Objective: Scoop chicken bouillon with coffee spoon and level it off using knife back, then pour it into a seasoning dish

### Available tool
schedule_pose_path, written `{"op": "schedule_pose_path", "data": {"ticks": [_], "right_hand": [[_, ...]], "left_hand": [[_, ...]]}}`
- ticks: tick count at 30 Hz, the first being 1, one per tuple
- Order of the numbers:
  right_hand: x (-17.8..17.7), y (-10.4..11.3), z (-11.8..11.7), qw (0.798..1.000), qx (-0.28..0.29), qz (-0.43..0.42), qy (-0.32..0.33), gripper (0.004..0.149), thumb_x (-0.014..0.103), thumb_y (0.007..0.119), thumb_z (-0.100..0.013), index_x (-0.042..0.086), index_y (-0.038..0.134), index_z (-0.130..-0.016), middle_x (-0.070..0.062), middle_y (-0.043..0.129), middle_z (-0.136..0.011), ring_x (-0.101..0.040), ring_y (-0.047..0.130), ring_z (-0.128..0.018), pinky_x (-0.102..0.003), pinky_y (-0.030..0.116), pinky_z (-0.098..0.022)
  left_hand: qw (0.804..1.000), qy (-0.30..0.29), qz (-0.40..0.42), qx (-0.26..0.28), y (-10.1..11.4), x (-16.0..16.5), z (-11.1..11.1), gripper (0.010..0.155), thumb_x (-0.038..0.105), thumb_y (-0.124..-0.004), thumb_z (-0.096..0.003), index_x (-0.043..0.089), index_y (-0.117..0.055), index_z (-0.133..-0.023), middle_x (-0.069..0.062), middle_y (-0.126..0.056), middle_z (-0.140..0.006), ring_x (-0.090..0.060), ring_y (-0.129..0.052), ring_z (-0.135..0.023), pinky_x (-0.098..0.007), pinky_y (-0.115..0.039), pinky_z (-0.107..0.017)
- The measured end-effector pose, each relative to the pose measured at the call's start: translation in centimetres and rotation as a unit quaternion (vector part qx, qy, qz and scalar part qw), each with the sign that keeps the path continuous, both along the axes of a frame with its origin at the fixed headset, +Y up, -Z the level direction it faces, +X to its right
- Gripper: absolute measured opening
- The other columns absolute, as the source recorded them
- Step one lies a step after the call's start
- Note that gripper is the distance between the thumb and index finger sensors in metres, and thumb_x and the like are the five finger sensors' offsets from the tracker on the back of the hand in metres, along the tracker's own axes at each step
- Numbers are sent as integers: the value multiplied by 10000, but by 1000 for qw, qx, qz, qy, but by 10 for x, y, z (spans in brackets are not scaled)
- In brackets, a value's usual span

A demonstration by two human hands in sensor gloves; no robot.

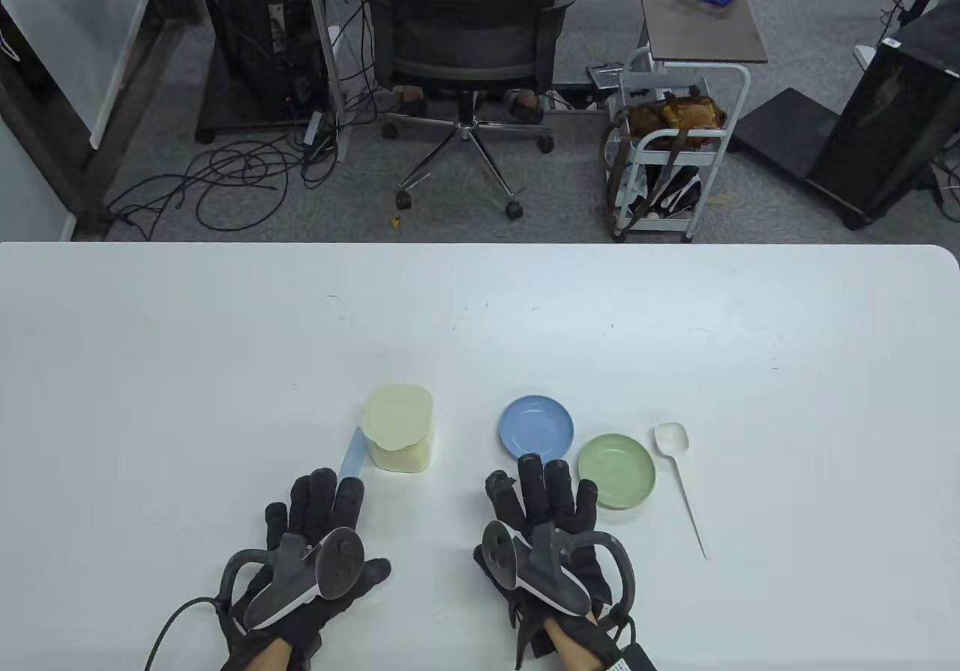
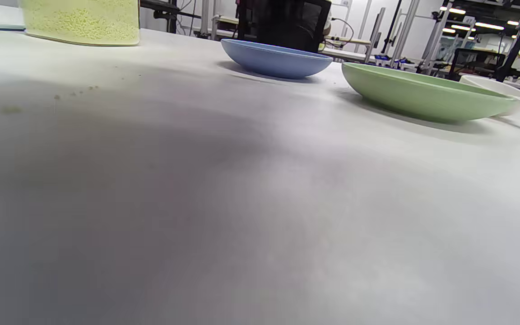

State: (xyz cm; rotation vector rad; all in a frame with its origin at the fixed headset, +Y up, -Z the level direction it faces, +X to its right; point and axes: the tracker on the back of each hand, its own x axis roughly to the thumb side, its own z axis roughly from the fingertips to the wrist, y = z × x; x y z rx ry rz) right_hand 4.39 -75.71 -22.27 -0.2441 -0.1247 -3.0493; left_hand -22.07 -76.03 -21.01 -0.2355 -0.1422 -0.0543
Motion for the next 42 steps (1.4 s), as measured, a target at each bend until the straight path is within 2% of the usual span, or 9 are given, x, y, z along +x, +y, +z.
{"op": "schedule_pose_path", "data": {"ticks": [21,31,42], "right_hand": [[1,-1,-2,1000,-5,4,-4,903,680,601,-396,382,-121,-849,-26,-296,-942,-376,-21,-1035,-703,83,-721],[-9,-11,-3,999,-27,20,28,903,677,603,-398,378,-120,-850,-30,-293,-943,-378,-17,-1034,-701,85,-723],[-9,-15,-4,998,-48,6,35,904,675,604,-400,377,-120,-850,-31,-293,-943,-380,-16,-1033,-699,81,-723]], "left_hand": [[1000,-1,29,-9,-4,-1,-3,1053,744,-604,-412,270,111,-1023,-179,17,-1173,-431,-152,-1159,-658,-262,-789],[999,-1,39,-10,-5,-2,-5,1054,740,-604,-414,266,116,-1021,-183,16,-1171,-433,-156,-1158,-652,-270,-791],[997,-5,81,-17,-4,-3,-8,1054,743,-602,-419,264,116,-1024,-187,14,-1173,-441,-157,-1158,-650,-275,-793]]}}
